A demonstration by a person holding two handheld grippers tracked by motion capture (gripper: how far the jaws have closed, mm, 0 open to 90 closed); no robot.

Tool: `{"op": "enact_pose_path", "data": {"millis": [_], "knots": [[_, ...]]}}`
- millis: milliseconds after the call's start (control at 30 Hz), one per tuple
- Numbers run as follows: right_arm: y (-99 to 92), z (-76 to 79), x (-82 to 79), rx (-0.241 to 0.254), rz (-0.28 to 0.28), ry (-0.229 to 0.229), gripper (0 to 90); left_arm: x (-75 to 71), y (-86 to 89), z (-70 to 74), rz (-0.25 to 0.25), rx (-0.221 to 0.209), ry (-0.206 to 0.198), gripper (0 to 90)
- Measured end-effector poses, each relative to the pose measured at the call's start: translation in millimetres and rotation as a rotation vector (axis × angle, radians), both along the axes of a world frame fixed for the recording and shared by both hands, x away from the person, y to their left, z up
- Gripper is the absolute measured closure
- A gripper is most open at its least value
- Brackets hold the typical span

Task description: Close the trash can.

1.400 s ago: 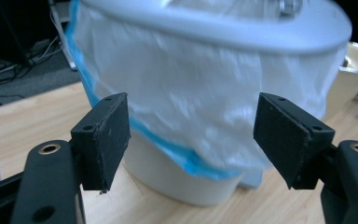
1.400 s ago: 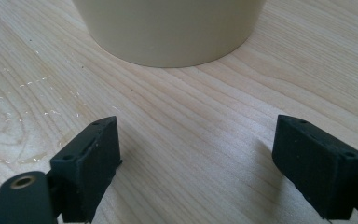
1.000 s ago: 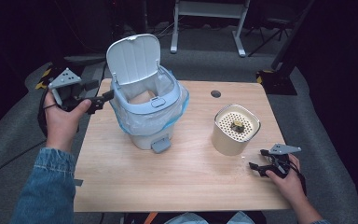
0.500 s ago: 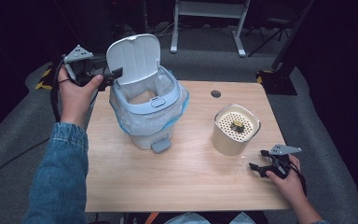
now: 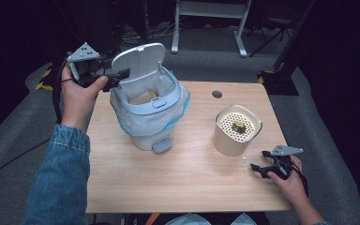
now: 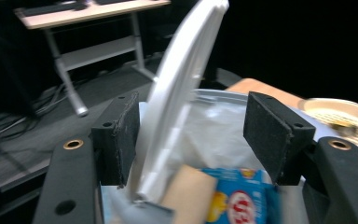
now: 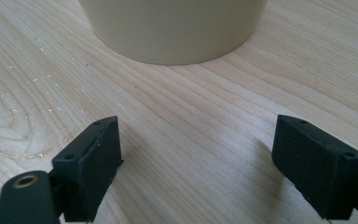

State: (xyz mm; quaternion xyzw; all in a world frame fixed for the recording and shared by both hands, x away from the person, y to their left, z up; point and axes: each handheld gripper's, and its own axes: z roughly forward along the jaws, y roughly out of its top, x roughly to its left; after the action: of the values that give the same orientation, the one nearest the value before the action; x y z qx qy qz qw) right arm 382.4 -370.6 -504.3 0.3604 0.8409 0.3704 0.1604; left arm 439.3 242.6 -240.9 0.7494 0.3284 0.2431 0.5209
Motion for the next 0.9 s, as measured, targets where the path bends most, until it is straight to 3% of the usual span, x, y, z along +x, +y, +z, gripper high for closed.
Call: {"op": "enact_pose_path", "data": {"millis": [200,300,433,633,733,833,900], "knots": [[0.0,0.0,0.0,0.0,0.0,0.0,15.7,-15.6,-13.4,-5.9,-0.091,-0.004,0.003,39.0],[0.0,0.0,0.0,0.0,0.0,0.0,15.7,-18.7,-22.1,-9.8,-0.107,0.024,0.005,40.2],[0.0,0.0,0.0,0.0,0.0,0.0,15.7,-20.6,-33.5,-16.2,-0.156,0.014,0.044,43.5],[0.0,0.1,0.0,-0.001,-0.001,0.0,15.7,-16.1,-47.4,-28.4,-0.194,0.032,0.122,46.9],[0.0,0.1,0.0,0.0,-0.001,0.0,15.6,-14.5,-53.3,-31.7,-0.204,0.052,0.131,49.9],[0.0,0.1,0.0,0.0,-0.001,0.0,15.7,-12.5,-57.1,-34.2,-0.201,0.048,0.151,53.2],[0.0,0.0,0.0,0.0,0.0,0.0,15.7,-11.1,-58.8,-35.0,-0.193,0.046,0.143,55.0]]}}
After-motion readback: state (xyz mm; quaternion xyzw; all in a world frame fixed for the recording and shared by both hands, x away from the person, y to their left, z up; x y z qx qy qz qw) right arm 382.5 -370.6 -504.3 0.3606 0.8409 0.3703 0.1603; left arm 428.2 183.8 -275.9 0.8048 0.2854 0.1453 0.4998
